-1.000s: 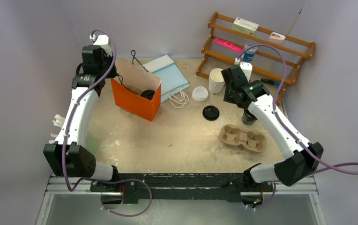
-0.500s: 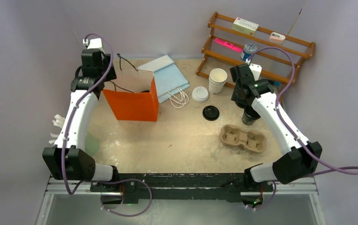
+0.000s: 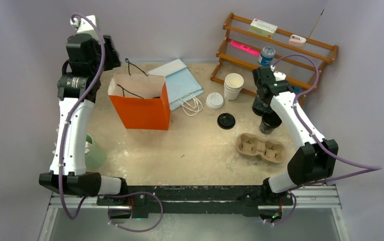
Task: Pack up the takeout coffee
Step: Move the takeout bag to the center of the board, then pick up the coffee cup, then place the coffee cup at the center of the board, then close the cup lid on the coffee cup.
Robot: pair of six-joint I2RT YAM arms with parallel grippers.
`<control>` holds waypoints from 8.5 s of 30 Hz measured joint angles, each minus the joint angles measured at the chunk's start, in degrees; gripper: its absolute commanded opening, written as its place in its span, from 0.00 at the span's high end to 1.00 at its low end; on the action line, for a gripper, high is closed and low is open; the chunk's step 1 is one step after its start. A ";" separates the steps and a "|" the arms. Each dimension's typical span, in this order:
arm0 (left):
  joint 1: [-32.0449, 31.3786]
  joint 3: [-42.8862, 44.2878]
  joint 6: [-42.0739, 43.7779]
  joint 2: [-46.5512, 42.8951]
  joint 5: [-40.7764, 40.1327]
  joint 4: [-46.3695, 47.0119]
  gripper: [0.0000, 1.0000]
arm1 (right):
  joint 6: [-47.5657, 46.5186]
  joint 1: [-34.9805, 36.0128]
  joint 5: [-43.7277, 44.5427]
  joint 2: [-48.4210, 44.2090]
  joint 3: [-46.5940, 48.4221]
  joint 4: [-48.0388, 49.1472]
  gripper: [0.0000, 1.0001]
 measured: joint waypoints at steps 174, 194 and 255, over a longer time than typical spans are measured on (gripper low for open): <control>-45.18 -32.89 -20.44 4.31 15.34 38.93 0.37 | -0.70 18.64 -14.97 -5.53 15.08 -10.36 1.00; -39.80 -42.97 -20.76 -25.62 -12.50 -2.01 0.05 | 0.28 42.47 -3.69 14.75 7.28 1.55 1.00; -39.80 -47.67 -11.65 -27.89 10.34 6.25 0.00 | -8.11 12.20 -16.33 19.12 -5.07 23.37 0.10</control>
